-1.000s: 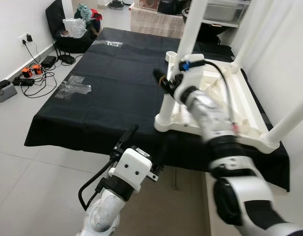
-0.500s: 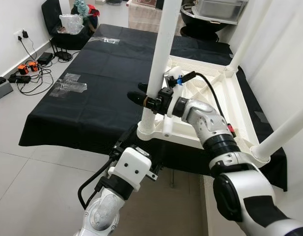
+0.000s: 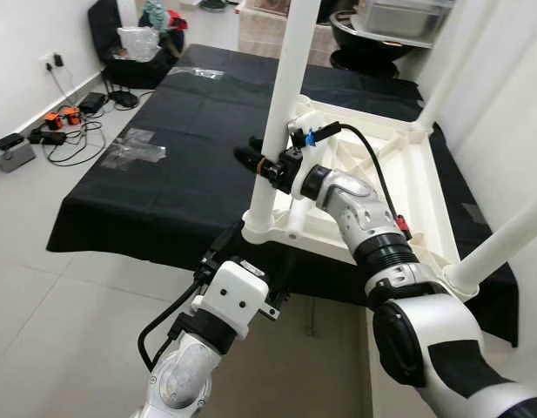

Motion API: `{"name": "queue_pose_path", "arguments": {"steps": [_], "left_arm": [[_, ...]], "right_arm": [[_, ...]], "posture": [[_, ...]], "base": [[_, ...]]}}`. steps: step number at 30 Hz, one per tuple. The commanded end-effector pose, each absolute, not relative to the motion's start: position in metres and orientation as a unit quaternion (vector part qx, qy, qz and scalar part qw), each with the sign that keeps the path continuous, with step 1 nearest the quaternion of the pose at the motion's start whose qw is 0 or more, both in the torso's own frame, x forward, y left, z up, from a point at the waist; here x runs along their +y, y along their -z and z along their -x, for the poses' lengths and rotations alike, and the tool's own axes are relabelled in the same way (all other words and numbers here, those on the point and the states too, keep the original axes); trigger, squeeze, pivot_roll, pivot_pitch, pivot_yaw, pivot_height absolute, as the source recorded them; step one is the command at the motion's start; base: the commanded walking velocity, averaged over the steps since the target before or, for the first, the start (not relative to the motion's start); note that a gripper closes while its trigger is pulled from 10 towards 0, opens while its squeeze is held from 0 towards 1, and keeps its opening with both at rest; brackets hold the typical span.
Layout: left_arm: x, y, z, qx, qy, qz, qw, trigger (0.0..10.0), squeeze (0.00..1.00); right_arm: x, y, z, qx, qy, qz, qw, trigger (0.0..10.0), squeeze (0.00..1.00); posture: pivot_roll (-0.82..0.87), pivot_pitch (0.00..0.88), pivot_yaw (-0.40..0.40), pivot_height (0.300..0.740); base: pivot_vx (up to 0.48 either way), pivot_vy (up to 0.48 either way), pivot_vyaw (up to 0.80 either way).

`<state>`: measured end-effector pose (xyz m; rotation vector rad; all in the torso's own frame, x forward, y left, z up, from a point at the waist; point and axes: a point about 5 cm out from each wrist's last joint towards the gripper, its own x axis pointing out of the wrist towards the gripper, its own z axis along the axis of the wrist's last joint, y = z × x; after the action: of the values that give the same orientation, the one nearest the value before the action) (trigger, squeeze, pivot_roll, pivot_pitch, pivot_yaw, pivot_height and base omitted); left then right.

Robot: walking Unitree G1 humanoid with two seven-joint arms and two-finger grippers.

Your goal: Building children table

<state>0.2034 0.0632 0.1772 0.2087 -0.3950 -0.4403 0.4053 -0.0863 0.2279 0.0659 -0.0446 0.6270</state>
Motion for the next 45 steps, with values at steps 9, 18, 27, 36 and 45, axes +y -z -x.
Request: {"name": "queue_pose_path", "arguments": {"steps": [9,18,27,36,45], "left_arm": [[0.061,-0.175,-0.204,-0.190,0.219,-0.106,0.951,10.0,0.00],[0.061,-0.175,-0.205,-0.189,0.217,-0.106,0.952,10.0,0.00],[0.061,-0.174,-0.205,-0.187,0.215,-0.107,0.953,10.0,0.00],[0.061,-0.175,-0.205,-0.188,0.215,-0.106,0.952,10.0,0.00],[0.063,-0.176,-0.205,-0.190,0.214,-0.109,0.952,10.0,0.00]], "right_arm": [[-0.155,-0.214,-0.405,0.033,0.156,-0.044,0.986,0.0,0.00],[-0.134,-0.222,-0.400,0.030,0.174,-0.074,0.981,10.0,0.00],[-0.124,-0.250,-0.404,-0.049,0.128,-0.047,0.989,10.0,0.00],[-0.103,-0.243,-0.407,-0.016,-0.255,-0.070,0.964,10.0,0.00],[-0.090,-0.227,-0.383,-0.020,-0.494,-0.074,0.866,10.0,0.00]], "posture": [[0.08,0.058,-0.136,0.740],[0.07,0.064,-0.141,0.740],[0.07,0.067,-0.143,0.740],[0.07,0.068,-0.143,0.740],[0.08,0.072,-0.142,0.740]], "base": [[0.000,0.000,0.00],[0.000,0.000,0.00],[0.000,0.000,0.00],[0.000,0.000,0.00],[0.000,0.000,0.00]]}}
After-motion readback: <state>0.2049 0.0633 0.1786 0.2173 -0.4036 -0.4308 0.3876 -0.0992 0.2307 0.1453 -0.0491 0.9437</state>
